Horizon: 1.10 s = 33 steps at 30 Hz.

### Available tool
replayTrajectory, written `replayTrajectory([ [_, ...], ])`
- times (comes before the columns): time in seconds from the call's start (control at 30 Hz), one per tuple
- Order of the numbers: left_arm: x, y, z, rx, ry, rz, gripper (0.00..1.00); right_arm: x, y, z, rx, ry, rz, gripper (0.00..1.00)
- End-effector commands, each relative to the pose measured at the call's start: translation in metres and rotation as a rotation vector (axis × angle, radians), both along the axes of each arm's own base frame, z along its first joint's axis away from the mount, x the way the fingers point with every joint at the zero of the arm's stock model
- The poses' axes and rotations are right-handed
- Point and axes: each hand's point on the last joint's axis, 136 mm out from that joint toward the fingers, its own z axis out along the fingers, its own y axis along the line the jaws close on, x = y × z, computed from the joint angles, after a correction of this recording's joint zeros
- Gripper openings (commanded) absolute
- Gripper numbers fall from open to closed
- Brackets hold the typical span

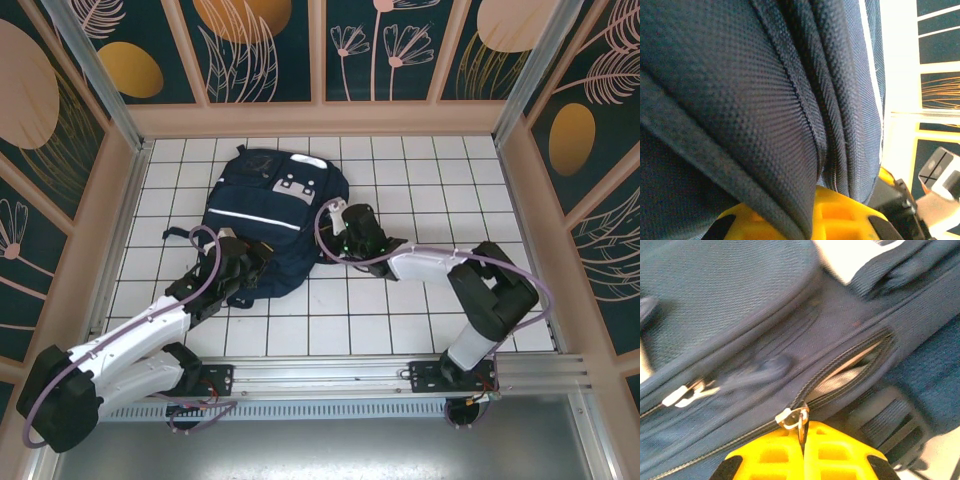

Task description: Pack the student bag

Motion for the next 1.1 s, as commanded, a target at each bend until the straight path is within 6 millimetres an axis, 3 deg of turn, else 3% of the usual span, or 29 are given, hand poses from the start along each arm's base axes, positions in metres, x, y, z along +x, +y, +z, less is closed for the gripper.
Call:
replayTrajectory([
  [0.0,0.010,0.018,0.017,0.029,-0.077,0.076,0.00,0.053,-0.063,-0.030,-0.138,0.040,-0.244,0.00],
  [0.17,0.010,0.017,0.020,0.027,-0.090,0.066,0.00,0.086,-0.085,-0.039,-0.158,0.066,-0.334,0.00],
  [0.3,0.016,0.001,0.023,-0.011,-0.107,0.015,0.00,0.100,-0.091,-0.034,-0.151,0.058,-0.350,0.00],
  [0.4,0.022,-0.021,0.026,-0.074,-0.114,-0.050,0.00,0.113,-0.098,-0.027,-0.156,0.047,-0.382,0.00],
  [0.63,0.041,-0.081,0.052,-0.091,-0.174,-0.168,0.00,0.151,-0.122,-0.008,-0.158,0.012,-0.426,0.00],
  [0.8,0.052,-0.121,0.046,-0.089,-0.147,-0.251,0.00,0.164,-0.126,0.003,-0.160,-0.012,-0.398,0.00],
  [0.83,0.053,-0.127,0.045,-0.087,-0.145,-0.262,0.05,0.163,-0.123,0.005,-0.153,-0.014,-0.378,0.01],
  [0.97,0.054,-0.124,0.040,-0.014,-0.120,-0.262,0.52,0.145,-0.113,0.029,-0.076,-0.039,-0.329,0.55],
  [1.07,0.055,-0.111,0.043,0.053,-0.131,-0.239,0.80,0.128,-0.114,0.053,-0.032,-0.077,-0.333,0.72],
])
